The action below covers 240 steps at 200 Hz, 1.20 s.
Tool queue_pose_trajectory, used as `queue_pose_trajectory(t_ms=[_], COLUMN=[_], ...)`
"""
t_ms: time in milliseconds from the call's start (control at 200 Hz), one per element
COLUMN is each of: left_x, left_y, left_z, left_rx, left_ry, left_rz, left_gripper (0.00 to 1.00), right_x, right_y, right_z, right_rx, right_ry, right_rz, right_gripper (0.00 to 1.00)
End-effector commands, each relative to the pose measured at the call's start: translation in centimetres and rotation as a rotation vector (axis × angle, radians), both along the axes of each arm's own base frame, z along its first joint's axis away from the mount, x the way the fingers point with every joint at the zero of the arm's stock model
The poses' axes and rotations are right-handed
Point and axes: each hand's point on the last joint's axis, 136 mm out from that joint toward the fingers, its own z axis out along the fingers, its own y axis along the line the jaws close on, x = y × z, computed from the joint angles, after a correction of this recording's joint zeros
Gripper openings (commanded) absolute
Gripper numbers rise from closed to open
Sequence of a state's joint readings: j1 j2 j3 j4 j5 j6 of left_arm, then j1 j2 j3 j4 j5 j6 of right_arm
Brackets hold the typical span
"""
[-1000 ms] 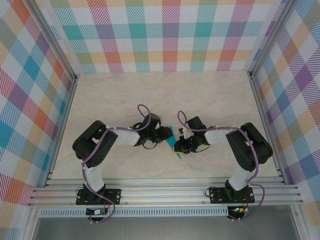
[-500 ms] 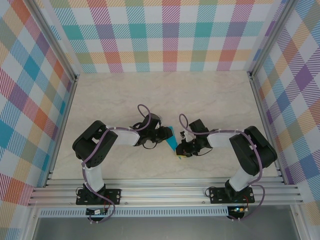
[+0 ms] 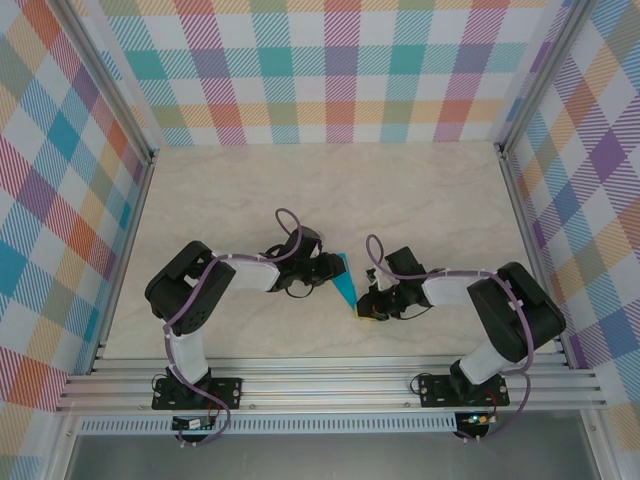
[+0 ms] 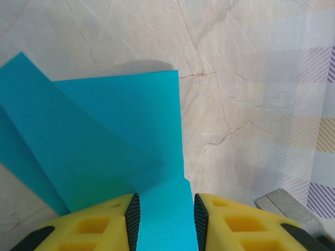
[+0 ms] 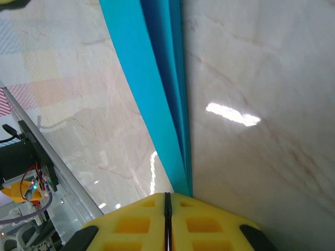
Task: Fold a paper plane with a square sheet of paper (pick it up from the middle)
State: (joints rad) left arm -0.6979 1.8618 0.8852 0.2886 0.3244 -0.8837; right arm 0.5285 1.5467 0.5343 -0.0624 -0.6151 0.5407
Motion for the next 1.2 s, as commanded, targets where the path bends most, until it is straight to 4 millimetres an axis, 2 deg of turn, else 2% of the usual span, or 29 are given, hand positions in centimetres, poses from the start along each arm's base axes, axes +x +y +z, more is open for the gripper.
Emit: queue_pose_trajectory(t_ms=[0,105,195,335,505,640,725,835,965,1080,1195], left_x=[-1.9,-1.9,-1.8,-1.8,-1.8,-1.8,-1.7,-1.4,-0.7,0.1,0.5], left_y=[1.4,1.3,1.2,1.1,1.0,0.9,0.7,0.4,0.0,-0.5,-0.2], left_z=[-3.8,-3.8,-3.7,-3.7,-3.6,-3.4,-3.1,-2.2,-0.1,2.7,4.8], left_rx=[0.096,0.094,0.09,0.087,0.08,0.075,0.067,0.064,0.065,0.049,0.044], left_ry=[0.098,0.097,0.095,0.096,0.095,0.092,0.084,0.061,0.02,-0.032,-0.07], left_rz=[-0.017,-0.021,-0.022,-0.023,-0.027,-0.03,-0.037,-0.055,-0.075,-0.08,-0.061], left_gripper=[0.35,0.35,0.35,0.35,0.35,0.36,0.36,0.37,0.39,0.42,0.43], right_x=[-0.8,0.9,2.5,5.0,6.5,6.0,4.5,2.8,2.2,2.4,2.6], right_y=[-0.6,0.4,1.4,3.0,3.9,2.3,0.9,-0.6,-0.8,-0.7,-0.6], right_z=[1.1,3.7,4.8,4.4,3.0,0.1,-2.4,-4.7,-5.1,-5.0,-4.7], right_rx=[-0.028,0.011,0.035,0.066,0.057,-0.059,-0.144,-0.209,-0.199,-0.2,-0.194], right_ry=[0.012,-0.061,-0.093,-0.077,-0.049,-0.026,0.029,0.073,0.091,0.088,0.082], right_rz=[-0.001,0.006,-0.007,-0.045,-0.066,-0.071,-0.047,-0.048,-0.068,-0.076,-0.081], right_gripper=[0.1,0.13,0.16,0.15,0.14,0.13,0.09,0.07,0.06,0.05,0.05])
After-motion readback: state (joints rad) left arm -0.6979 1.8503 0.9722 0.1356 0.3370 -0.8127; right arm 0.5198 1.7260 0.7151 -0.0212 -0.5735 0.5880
